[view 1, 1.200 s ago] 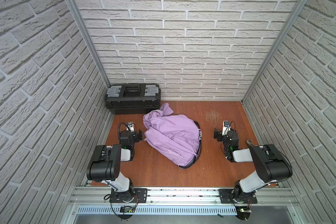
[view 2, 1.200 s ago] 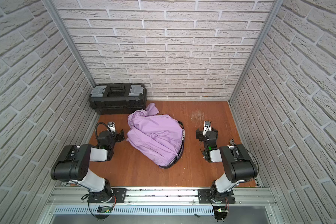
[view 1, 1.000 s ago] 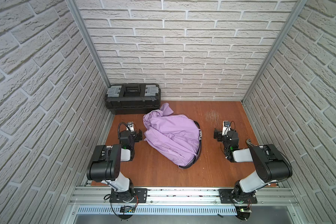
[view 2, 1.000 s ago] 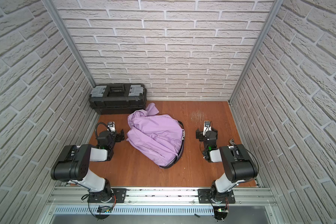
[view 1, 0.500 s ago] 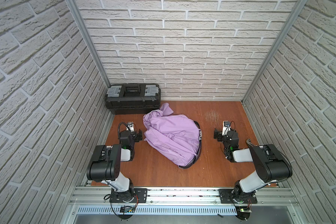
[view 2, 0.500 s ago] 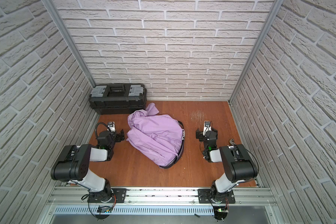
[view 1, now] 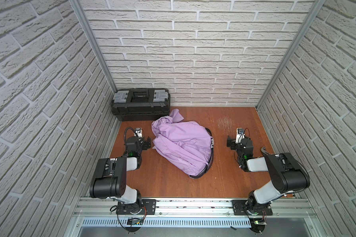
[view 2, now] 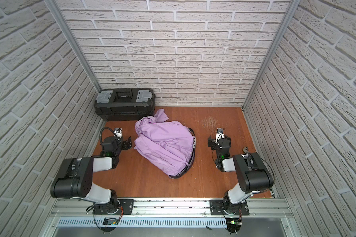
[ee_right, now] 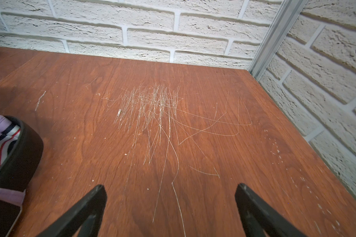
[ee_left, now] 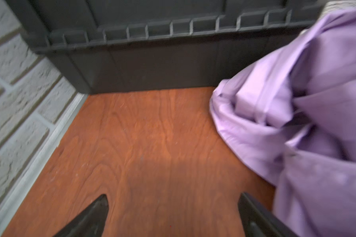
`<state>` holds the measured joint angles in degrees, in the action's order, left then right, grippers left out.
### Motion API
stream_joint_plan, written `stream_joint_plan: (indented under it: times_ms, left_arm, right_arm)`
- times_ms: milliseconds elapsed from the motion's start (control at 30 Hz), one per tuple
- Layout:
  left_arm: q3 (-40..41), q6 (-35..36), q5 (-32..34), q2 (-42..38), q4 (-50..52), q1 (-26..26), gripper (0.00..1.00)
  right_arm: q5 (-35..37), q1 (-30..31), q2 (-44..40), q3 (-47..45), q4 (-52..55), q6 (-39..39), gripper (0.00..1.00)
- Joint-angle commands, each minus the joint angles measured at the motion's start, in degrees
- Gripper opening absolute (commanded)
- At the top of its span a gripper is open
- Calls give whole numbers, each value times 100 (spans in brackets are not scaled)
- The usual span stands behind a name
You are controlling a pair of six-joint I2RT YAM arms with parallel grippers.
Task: Remove the belt from the trousers
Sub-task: Adjust the trousers at the center of the board.
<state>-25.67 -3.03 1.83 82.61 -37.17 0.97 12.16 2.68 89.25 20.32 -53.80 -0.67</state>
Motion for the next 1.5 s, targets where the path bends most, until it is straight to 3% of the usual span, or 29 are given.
stream_joint_plan:
  times_ms: [0,67,167,267,367,467,633,833,1000,1067,1167,1333,1467]
  left_arm:
    - [-701,-121,104,-605,1331,-182,98]
    - [-1186,-623,35,-824,2110,-220,98]
    - [-2070,-1282,-218,-924,3329,-266,98]
    - [-2833,-959,-257,-715,4039,-750,98]
    - [-4187,-224,271,111,5452,-1665,98]
    - [-4910,26,272,890,5855,-2385,98]
    - [-5297,-450,-229,1822,5510,-2895,98]
    - [-5891,-943,-352,2869,5859,-2974,98]
    - [-5555,-1185,-243,2768,5838,-2873,98]
    - [-5177,-1259,-204,2529,5696,-2801,98]
    - [-4539,-1428,-218,2148,5494,-2678,98]
    - [-3425,-1770,-379,1363,4941,-2672,98]
    - [-2739,-2172,-583,734,4335,-2797,98]
  right_arm:
    - [103,-40,-775,-71,195,45,99]
    - [72,-39,-1374,185,1114,63,99]
    - [-101,-48,-2101,1140,3404,821,96]
    - [-1204,-41,-2100,2018,5130,1445,83]
    - [-2106,124,-1926,2015,5415,2379,58]
    - [-2043,735,-1879,1794,5595,3129,46]
    - [-1624,2003,-1600,1704,5950,3537,49]
    - [-1285,2316,-466,2232,6623,3463,51]
    - [-876,2350,516,3159,7811,3276,48]
    - [-675,2347,611,3317,8085,3157,36]
    - [10,2349,414,3422,8250,2913,3]
    - [1820,2311,336,4466,8304,1712,3]
    - [2492,2272,704,6025,8066,466,3]
